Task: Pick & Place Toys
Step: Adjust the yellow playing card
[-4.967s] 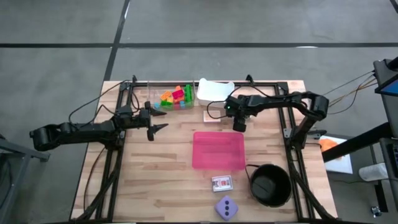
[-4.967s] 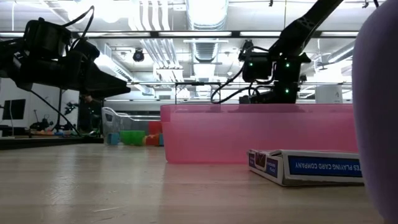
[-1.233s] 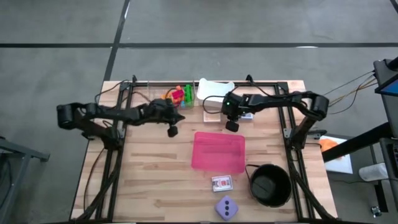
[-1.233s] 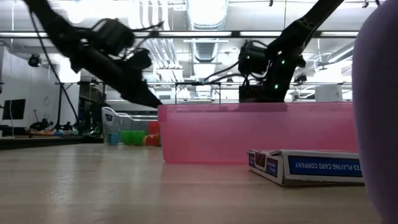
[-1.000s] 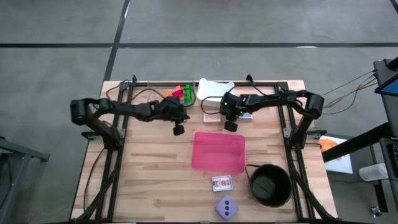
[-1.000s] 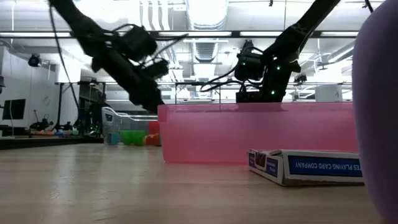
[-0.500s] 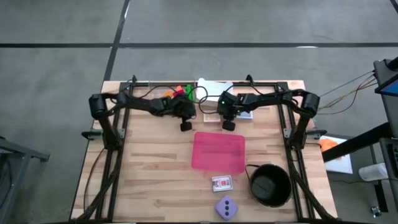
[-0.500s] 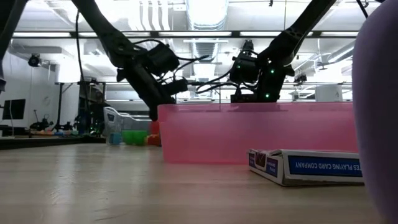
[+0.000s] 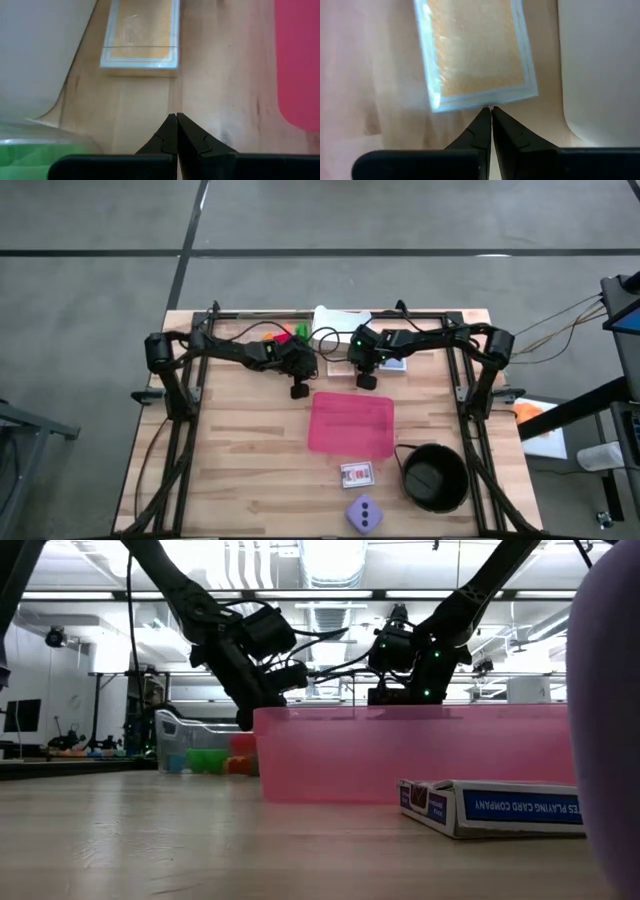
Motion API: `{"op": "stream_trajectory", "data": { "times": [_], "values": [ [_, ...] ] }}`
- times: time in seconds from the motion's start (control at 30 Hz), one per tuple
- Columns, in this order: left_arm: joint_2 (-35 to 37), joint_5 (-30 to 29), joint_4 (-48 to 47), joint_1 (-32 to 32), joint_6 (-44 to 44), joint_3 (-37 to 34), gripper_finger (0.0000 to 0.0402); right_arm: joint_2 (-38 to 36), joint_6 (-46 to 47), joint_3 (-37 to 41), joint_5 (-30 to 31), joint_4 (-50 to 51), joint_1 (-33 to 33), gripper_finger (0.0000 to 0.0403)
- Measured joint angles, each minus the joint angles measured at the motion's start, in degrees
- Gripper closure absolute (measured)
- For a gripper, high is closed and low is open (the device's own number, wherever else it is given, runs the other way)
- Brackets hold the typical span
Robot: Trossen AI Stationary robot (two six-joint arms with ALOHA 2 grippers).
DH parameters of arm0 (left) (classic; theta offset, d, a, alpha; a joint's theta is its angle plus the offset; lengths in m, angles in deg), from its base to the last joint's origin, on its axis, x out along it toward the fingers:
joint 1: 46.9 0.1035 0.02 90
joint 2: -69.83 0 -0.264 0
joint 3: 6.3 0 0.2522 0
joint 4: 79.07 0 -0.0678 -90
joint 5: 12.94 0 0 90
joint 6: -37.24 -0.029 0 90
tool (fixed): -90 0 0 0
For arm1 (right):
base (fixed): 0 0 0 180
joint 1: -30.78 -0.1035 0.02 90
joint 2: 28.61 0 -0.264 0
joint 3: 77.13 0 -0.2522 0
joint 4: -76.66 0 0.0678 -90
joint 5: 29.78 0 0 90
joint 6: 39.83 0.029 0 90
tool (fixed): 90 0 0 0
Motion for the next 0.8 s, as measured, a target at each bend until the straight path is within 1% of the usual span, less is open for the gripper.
{"op": "stream_trajectory", "data": {
  "times": [0.13,0.8],
  "values": [
    [0.01,-0.13,0.16,-0.04,0.74,-0.03,0.0401,-0.02,-0.37,0.0,-3.1,-1.55,0.0,0.0385],
    [0.03,-0.2,0.47,-0.04,0.84,-0.2,0.0401,-0.04,-1.75,0.0,-7.3,-7.74,-0.17,0.0385]
  ]
}}
